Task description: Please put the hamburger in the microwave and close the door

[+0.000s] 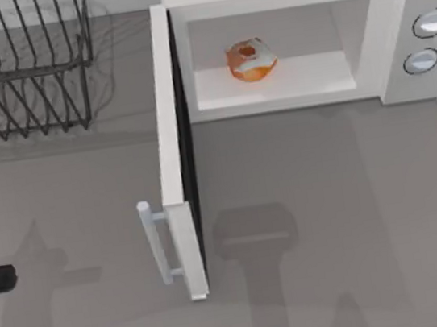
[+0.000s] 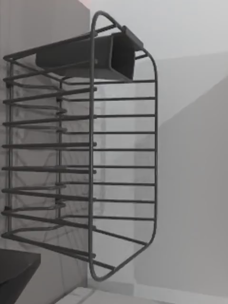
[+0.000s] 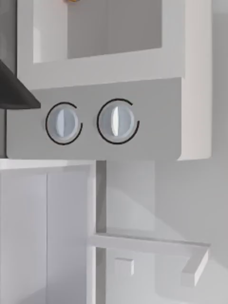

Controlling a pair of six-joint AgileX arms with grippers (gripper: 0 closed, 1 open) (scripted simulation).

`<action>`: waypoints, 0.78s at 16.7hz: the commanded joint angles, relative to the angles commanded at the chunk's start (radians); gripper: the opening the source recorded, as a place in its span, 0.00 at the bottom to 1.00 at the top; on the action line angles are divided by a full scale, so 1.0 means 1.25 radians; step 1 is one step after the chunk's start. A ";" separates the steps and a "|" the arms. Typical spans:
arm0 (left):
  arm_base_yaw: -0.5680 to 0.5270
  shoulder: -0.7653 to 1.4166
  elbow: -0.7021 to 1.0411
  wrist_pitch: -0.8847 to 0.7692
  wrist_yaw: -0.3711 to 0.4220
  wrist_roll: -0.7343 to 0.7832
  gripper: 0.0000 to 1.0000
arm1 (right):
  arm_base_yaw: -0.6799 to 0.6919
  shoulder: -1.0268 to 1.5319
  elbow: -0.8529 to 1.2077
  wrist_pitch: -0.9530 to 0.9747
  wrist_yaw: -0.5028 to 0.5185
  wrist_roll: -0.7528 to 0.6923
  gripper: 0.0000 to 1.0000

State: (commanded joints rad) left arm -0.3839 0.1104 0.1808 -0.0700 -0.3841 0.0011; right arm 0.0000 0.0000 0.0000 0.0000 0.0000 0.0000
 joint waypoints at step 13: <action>0.014 -0.078 0.010 -0.092 0.013 -0.002 0.00 | 0.000 0.000 0.000 0.000 0.000 0.000 1.00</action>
State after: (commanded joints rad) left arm -0.3669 0.0135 0.1938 -0.1845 -0.3674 -0.0008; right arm 0.0000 0.0000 0.0000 0.0000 0.0000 0.0000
